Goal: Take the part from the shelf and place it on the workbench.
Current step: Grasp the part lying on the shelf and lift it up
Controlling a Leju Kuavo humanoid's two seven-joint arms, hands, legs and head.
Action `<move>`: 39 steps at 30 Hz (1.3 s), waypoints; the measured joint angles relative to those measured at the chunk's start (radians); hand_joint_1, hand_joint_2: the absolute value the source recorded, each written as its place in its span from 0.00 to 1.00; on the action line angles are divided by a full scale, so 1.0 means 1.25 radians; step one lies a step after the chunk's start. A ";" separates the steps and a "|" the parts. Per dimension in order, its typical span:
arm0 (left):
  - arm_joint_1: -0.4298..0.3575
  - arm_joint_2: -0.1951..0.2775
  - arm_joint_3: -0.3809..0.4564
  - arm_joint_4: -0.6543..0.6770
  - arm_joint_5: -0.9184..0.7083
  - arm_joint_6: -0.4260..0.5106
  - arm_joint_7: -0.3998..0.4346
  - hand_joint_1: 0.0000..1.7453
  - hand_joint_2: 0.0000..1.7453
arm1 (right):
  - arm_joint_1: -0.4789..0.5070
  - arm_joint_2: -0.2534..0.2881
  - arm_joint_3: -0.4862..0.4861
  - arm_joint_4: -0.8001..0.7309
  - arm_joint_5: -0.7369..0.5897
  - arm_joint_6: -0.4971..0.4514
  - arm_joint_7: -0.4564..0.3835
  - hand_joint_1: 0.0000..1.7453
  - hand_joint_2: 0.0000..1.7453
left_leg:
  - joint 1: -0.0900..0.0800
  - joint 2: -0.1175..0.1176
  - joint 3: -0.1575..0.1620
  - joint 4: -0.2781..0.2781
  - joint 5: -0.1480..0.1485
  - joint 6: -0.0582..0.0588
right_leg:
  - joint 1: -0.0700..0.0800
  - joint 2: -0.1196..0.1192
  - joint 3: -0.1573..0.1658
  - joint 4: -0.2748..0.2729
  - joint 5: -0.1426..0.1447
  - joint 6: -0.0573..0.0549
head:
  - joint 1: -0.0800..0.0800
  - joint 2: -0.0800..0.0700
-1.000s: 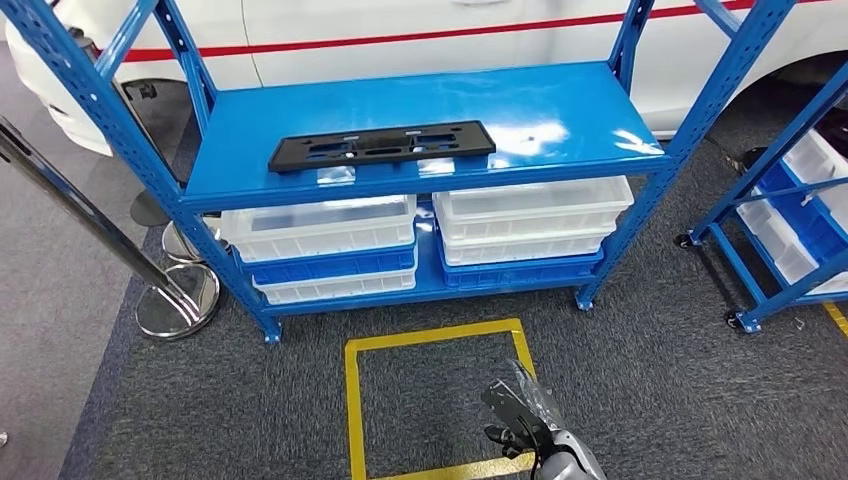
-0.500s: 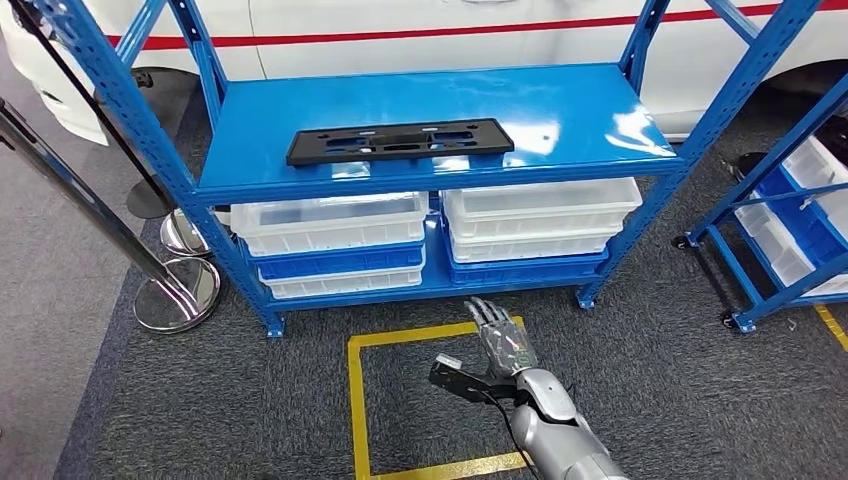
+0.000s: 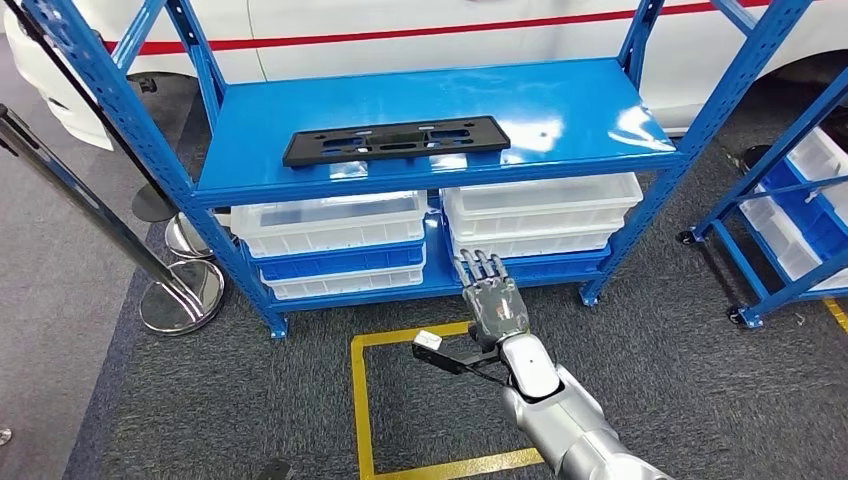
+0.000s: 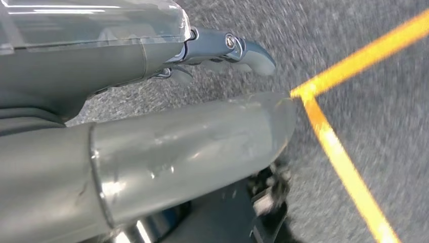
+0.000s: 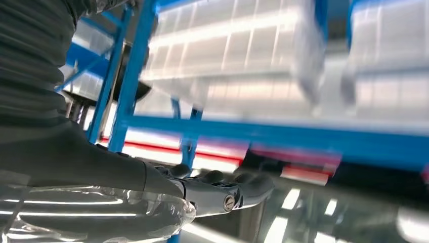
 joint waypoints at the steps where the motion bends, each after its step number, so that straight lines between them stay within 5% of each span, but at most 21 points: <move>1: -0.003 0.000 0.000 0.000 -0.005 0.000 -0.001 0.00 0.00 | -0.005 -0.003 0.017 -0.014 0.014 -0.008 0.021 0.00 1.00 | 0.001 -0.001 -0.013 0.029 -0.017 -0.005 | -0.003 0.000 0.002 -0.003 0.001 -0.003 | 0.000 0.000; 4: -0.010 0.000 0.000 0.000 -0.018 -0.002 -0.001 0.00 0.00 | -0.013 -0.013 0.057 -0.049 0.054 -0.029 0.081 0.00 1.00 | 0.011 -0.001 -0.087 0.173 -0.074 -0.017 | -0.003 0.001 0.004 -0.003 -0.002 -0.007 | 0.000 0.000; 6: -0.011 0.000 0.000 0.000 -0.027 -0.003 -0.002 0.00 0.00 | -0.014 -0.022 0.074 -0.073 0.080 -0.041 0.121 0.00 1.00 | 0.015 -0.001 -0.104 0.192 -0.060 -0.021 | -0.004 0.002 0.007 -0.001 -0.007 -0.005 | 0.000 0.000; 8: -0.013 0.000 0.000 0.000 -0.036 -0.004 -0.003 0.00 0.00 | -0.014 -0.031 0.082 -0.098 0.104 -0.054 0.159 0.00 1.00 | 0.017 0.000 -0.066 0.102 -0.001 -0.019 | -0.004 0.003 0.014 0.001 -0.015 -0.001 | 0.000 0.000; 10: -0.016 0.000 0.000 0.000 -0.044 -0.005 -0.004 0.00 0.00 | -0.015 -0.037 0.084 -0.124 0.117 -0.068 0.189 0.00 1.00 | 0.014 0.000 -0.023 0.011 0.030 -0.011 | -0.002 0.004 0.019 0.002 -0.021 0.006 | 0.000 0.000; 15: -0.018 0.000 0.000 0.000 -0.051 -0.006 -0.005 0.00 0.00 | -0.014 -0.048 0.084 -0.166 0.120 -0.079 0.202 0.00 1.00 | 0.011 -0.002 0.007 -0.031 0.023 0.013 | -0.002 0.003 0.021 0.019 -0.024 0.028 | 0.000 0.000; 17: -0.019 0.000 0.000 0.001 -0.051 -0.006 -0.005 0.00 0.00 | -0.013 -0.051 0.084 -0.179 0.120 -0.081 0.198 0.00 1.00 | 0.012 -0.002 0.022 -0.036 0.019 0.022 | -0.004 0.003 -0.011 0.080 -0.049 0.034 | 0.000 0.000; 19: -0.021 0.000 0.000 0.001 -0.051 -0.006 -0.005 0.00 0.00 | -0.008 -0.054 0.084 -0.187 0.120 -0.082 0.193 0.00 1.00 | 0.011 -0.001 0.029 -0.036 0.011 0.027 | -0.004 0.002 -0.075 0.179 -0.084 0.039 | 0.000 0.000; 21: -0.019 0.000 0.000 0.001 -0.051 -0.006 -0.005 0.00 0.00 | 0.003 -0.056 0.081 -0.194 0.120 -0.082 0.187 0.00 1.00 | 0.010 -0.003 0.039 -0.036 0.002 0.029 | -0.004 0.002 -0.118 0.219 -0.079 0.039 | 0.000 0.000; 24: -0.017 0.000 -0.001 0.001 -0.050 -0.007 -0.005 0.00 0.00 | 0.012 -0.059 0.067 -0.206 0.120 -0.082 0.174 0.00 1.00 | 0.009 -0.006 0.064 -0.035 -0.017 0.024 | -0.002 0.002 -0.085 0.093 0.020 0.029 | 0.000 0.000; 26: -0.019 0.000 -0.001 0.002 -0.050 -0.007 -0.004 0.00 0.00 | 0.013 -0.059 0.057 -0.212 0.120 -0.082 0.169 0.00 1.00 | 0.008 -0.006 0.074 -0.035 -0.030 0.014 | 0.003 0.001 -0.058 0.019 0.045 0.020 | 0.001 0.000; 29: -0.020 0.000 -0.002 0.003 -0.050 -0.007 -0.004 0.00 0.00 | 0.020 -0.059 0.046 -0.220 0.120 -0.082 0.163 0.00 1.00 | 0.006 -0.006 0.078 -0.028 -0.037 0.000 | 0.004 0.002 -0.045 0.003 0.038 0.004 | 0.002 0.000; 31: -0.022 0.000 -0.002 0.003 -0.050 -0.007 -0.004 0.00 0.00 | 0.021 -0.060 0.038 -0.225 0.120 -0.082 0.160 0.00 1.00 | 0.008 -0.006 0.063 0.014 -0.043 -0.006 | 0.001 0.003 -0.030 -0.001 0.031 -0.005 | 0.001 0.000; 34: -0.023 0.000 -0.003 0.004 -0.051 -0.007 -0.004 0.00 0.00 | 0.025 -0.059 0.031 -0.231 0.120 -0.082 0.153 0.00 1.00 | 0.012 -0.006 -0.022 0.151 -0.088 -0.015 | 0.001 0.003 -0.011 -0.003 0.015 -0.013 | 0.001 0.000; 36: -0.021 0.000 -0.003 0.005 -0.052 -0.007 -0.004 0.00 0.00 | 0.032 -0.059 0.029 -0.233 0.120 -0.082 0.146 0.00 1.00 | 0.013 -0.005 -0.067 0.189 -0.106 -0.019 | 0.003 0.004 0.003 -0.002 0.002 -0.013 | 0.001 0.000; 37: -0.021 0.000 -0.003 0.005 -0.052 -0.007 -0.004 0.00 0.00 | 0.035 -0.059 0.027 -0.234 0.120 -0.082 0.143 0.00 1.00 | 0.013 -0.005 -0.072 0.170 -0.091 -0.018 | 0.004 0.005 0.011 -0.001 -0.005 -0.013 | 0.001 0.000; 39: -0.021 0.000 -0.003 0.005 -0.052 -0.007 -0.004 0.00 0.00 | 0.039 -0.057 0.025 -0.239 0.121 -0.082 0.136 0.00 1.00 | 0.012 -0.005 -0.055 0.075 -0.013 -0.010 | 0.005 0.005 0.029 -0.001 -0.020 -0.011 | 0.001 0.000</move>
